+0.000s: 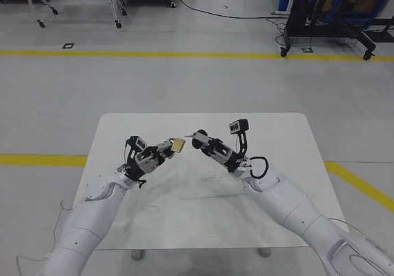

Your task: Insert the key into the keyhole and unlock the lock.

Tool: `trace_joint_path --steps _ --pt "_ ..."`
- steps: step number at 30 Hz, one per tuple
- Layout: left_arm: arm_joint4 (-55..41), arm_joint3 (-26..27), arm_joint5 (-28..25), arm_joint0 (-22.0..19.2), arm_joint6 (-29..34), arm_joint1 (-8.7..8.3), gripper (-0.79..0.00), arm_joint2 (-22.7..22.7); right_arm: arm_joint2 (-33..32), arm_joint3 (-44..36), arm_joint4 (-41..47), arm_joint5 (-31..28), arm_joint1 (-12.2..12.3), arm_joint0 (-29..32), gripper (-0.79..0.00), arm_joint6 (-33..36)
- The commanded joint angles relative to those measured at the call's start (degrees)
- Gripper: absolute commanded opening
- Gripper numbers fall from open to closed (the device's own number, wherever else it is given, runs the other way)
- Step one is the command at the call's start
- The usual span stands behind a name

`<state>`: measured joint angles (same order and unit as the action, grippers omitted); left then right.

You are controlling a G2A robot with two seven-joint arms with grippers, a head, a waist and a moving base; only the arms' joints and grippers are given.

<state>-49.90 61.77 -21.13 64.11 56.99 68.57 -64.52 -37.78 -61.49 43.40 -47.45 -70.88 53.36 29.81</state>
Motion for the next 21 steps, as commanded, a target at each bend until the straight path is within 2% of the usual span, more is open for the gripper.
trace_joint_path --steps 1,11,16,21 --pt "-1.1 -0.1 -1.3 0.1 0.2 0.28 -0.785 0.1 -0.1 0.2 0.1 0.7 -0.4 0.2 -0.785 -0.8" --pt "2.2 0.0 -5.5 0.0 -0.9 1.01 -0.785 0.9 -0.2 2.4 -0.6 3.0 -3.1 -0.2 -0.785 -5.5" --pt "5.5 0.2 -7.4 0.1 -2.8 1.08 -0.785 0.6 0.7 3.3 -2.9 5.5 -4.3 -1.3 -0.785 -3.5" --pt "9.1 -0.4 -9.0 0.0 -5.8 1.06 -0.785 0.0 0.6 3.7 -3.3 5.1 -5.3 -1.8 -0.785 -0.6"
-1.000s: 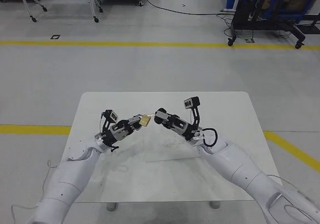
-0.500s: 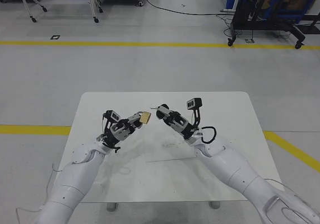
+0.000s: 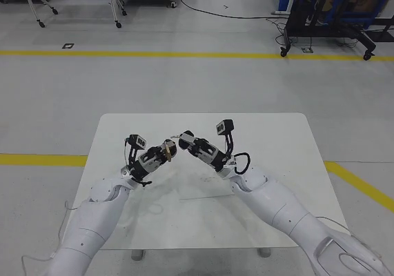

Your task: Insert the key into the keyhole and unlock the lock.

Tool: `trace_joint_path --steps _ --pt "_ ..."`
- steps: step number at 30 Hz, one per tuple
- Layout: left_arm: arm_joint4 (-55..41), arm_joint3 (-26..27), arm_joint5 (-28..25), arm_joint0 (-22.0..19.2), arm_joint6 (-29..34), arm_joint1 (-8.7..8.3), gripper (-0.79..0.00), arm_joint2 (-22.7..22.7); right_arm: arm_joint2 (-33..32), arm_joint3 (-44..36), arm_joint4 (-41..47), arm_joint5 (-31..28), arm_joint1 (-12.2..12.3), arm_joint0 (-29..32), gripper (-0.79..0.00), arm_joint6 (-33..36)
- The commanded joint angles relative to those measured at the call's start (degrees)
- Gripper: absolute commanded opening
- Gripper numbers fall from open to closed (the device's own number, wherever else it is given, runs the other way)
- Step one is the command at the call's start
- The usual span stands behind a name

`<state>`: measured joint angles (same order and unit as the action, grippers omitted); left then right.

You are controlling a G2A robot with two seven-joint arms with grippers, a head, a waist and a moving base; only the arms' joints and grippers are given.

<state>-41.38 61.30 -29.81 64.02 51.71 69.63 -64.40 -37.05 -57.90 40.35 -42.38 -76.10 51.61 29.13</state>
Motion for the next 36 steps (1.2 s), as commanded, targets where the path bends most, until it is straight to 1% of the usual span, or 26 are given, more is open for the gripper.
trace_joint_path --steps 1,3,5,6,8,9,10,17,18,19,20,22,23,24,27,29,30,31,36 --pt "1.3 0.1 -0.6 0.1 -1.3 -0.02 -0.785 -0.2 -0.3 0.2 -0.5 0.0 -0.2 -0.1 -0.785 0.2" --pt "1.4 0.3 -0.3 0.3 -2.4 0.01 -0.785 -0.6 -1.0 0.3 -0.6 0.1 -0.3 -0.1 -0.785 0.2" --pt "0.1 0.6 1.8 0.4 -3.4 0.04 -0.785 -1.1 -2.2 -0.1 0.2 -0.2 -0.3 0.2 -0.785 0.2" --pt "-0.8 0.7 4.1 0.4 -3.7 0.02 -0.785 -1.3 -2.9 -0.5 0.8 -0.4 -0.2 0.5 -0.785 0.6" --pt "-1.7 0.4 12.2 -0.5 -4.9 -0.17 -0.785 -1.8 -4.9 -1.1 1.4 -0.9 0.2 1.1 -0.785 0.8" --pt "-1.9 0.6 14.7 -0.9 -5.4 -0.30 -0.785 -2.4 -5.5 -1.6 1.5 -1.0 0.4 1.4 -0.785 0.7" --pt "-1.7 0.8 15.4 -0.9 -5.3 -0.36 -0.785 -2.5 -5.5 -1.6 1.5 -1.0 0.4 1.4 -0.785 0.7" --pt "-1.9 0.9 15.7 -0.8 -5.6 -0.34 -0.785 -2.5 -5.5 -1.6 1.5 -1.0 0.4 1.4 -0.785 0.7" --pt "-2.4 1.4 15.9 -0.6 -6.3 -0.29 -0.785 -2.6 -5.5 -1.6 1.5 -1.0 0.4 1.4 -0.785 0.7" --pt "-3.4 2.2 15.3 -0.2 -8.4 -0.13 -0.785 -2.9 -5.6 -1.8 0.9 -0.7 0.4 1.6 -0.785 0.3" --pt "-4.5 2.5 15.7 0.0 -8.7 0.01 -0.785 -2.8 -5.8 -2.0 -0.5 -0.5 0.4 1.7 -0.785 -0.4" --pt "-7.1 1.8 17.7 -0.3 -10.3 0.47 -0.785 -2.5 -6.1 -3.1 -7.8 0.2 0.5 2.6 -0.785 -5.2" --pt "-7.2 1.6 18.2 -0.6 -10.5 0.61 -0.785 -2.2 -6.3 -3.5 -9.8 0.5 0.5 3.0 -0.785 -7.1" --pt "-8.4 0.7 19.5 -1.1 -11.0 0.96 -0.785 -1.5 -6.6 -4.8 -14.3 1.4 0.6 3.9 -0.785 -10.8" --pt "-9.3 -1.4 21.5 -2.7 -12.9 1.67 -0.785 -0.2 -7.4 -8.4 -22.0 3.5 0.8 6.8 -0.785 -17.9" --pt "-9.8 -3.3 24.5 -4.2 -15.1 2.22 -0.785 1.0 -8.2 -11.2 -25.7 6.1 1.0 9.2 -0.785 -22.3" --pt "-9.4 -4.1 26.2 -5.2 -16.8 2.44 -0.785 1.4 -8.4 -12.8 -27.4 7.3 1.1 10.2 -0.785 -23.6" --pt "-8.7 -4.4 26.8 -5.8 -18.0 2.55 -0.785 1.7 -8.4 -12.8 -27.4 7.3 1.1 10.2 -0.785 -23.6" --pt "-8.7 -4.4 26.8 -5.8 -18.0 2.55 -0.785 1.7 -8.4 -12.8 -27.4 7.3 1.1 10.2 -0.785 -23.6"
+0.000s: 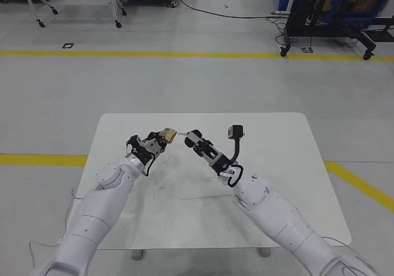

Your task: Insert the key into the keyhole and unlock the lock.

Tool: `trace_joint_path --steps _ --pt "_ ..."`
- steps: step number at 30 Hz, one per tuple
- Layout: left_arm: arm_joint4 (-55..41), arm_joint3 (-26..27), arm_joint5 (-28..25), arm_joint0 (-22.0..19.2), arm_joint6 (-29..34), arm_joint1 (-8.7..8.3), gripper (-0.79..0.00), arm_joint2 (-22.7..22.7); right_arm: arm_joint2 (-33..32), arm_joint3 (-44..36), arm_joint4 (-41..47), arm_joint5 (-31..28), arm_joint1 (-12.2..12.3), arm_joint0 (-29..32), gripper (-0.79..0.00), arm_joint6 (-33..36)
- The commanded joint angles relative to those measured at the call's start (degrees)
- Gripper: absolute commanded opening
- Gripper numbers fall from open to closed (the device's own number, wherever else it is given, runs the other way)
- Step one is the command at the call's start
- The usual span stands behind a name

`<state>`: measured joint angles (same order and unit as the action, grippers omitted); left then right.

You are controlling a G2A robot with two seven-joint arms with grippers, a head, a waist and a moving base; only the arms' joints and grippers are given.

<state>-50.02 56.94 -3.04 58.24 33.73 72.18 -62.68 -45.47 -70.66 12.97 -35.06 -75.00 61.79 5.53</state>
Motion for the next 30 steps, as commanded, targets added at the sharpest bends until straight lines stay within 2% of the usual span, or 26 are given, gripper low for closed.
trace_joint_path --steps 1,5,7,10,16,19,24,30 --pt "0.0 0.0 0.0 0.0 0.0 0.00 -0.785 0.0 0.0 0.0 0.0 0.0 0.0 0.0 -0.785 0.0" --pt "3.0 2.3 -1.9 1.8 -3.8 -0.07 -0.785 -0.1 0.1 -0.6 0.7 0.0 -0.1 0.3 -0.785 0.3" --pt "2.8 4.8 -2.5 3.3 -4.6 0.04 -0.785 -0.1 -0.5 -1.1 6.2 0.7 -0.3 1.2 -0.785 0.8" --pt "3.3 8.0 -4.6 5.2 -6.8 0.17 -0.785 -0.3 -0.4 0.2 8.7 3.6 -1.2 1.3 -0.785 -2.7" --pt "5.5 12.6 -9.3 7.9 -11.8 0.62 -0.785 -0.4 1.7 2.2 2.4 4.6 -3.2 1.6 -0.785 -13.6" --pt "5.4 13.8 -10.5 8.5 -11.9 0.99 -0.785 0.1 2.4 1.8 -1.7 4.8 -4.1 2.6 -0.785 -18.4" --pt "4.5 13.2 -11.1 8.2 -11.1 1.41 -0.785 0.1 2.6 1.4 -4.0 5.2 -5.0 3.4 -0.785 -20.9" --pt "6.8 12.3 -15.4 8.1 -12.2 1.93 -0.785 0.1 1.4 0.4 -8.5 6.5 -5.3 4.5 -0.785 -22.3"
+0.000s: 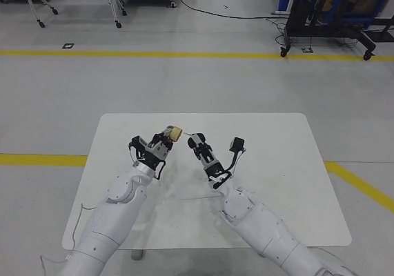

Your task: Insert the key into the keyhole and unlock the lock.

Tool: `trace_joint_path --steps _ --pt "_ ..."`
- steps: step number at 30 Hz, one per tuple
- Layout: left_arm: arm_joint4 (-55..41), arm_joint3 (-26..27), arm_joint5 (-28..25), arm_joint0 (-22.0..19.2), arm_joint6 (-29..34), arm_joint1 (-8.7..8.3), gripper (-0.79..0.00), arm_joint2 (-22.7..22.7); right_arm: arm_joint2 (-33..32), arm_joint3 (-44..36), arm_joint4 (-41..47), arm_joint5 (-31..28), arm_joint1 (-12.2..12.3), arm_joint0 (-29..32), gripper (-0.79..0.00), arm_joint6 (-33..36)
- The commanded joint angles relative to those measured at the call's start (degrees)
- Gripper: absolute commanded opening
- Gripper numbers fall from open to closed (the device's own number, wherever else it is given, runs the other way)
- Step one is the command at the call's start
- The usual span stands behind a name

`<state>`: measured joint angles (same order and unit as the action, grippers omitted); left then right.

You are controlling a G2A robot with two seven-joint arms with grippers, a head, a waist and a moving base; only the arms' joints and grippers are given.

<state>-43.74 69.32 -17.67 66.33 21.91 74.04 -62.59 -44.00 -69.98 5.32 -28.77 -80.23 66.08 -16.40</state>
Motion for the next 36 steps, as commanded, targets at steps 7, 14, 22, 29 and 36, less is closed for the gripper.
trace_joint_path --steps 7,14,22,29,36 --pt "6.3 -0.9 -6.5 -0.1 -3.0 0.71 -0.785 0.8 -0.7 -2.1 -4.0 2.3 -0.5 1.8 -0.785 -0.6" --pt "10.0 -1.0 -8.3 0.1 -5.5 1.13 -0.785 0.7 -2.0 -2.7 -5.3 2.6 -1.0 2.6 -0.785 -0.5" --pt "12.1 -1.8 -9.3 -0.1 -6.2 1.74 -0.785 1.0 -2.8 -3.3 -6.9 3.9 -1.6 3.3 -0.785 0.0" --pt "12.3 -2.3 -9.6 -0.1 -5.5 2.22 -0.785 1.1 -3.4 -3.2 -8.0 5.1 -2.3 3.5 -0.785 -0.2" --pt "12.9 -2.5 -12.4 0.2 -5.7 2.63 -0.785 0.6 -4.3 -3.5 -9.1 4.0 -2.8 4.5 -0.785 -1.6"
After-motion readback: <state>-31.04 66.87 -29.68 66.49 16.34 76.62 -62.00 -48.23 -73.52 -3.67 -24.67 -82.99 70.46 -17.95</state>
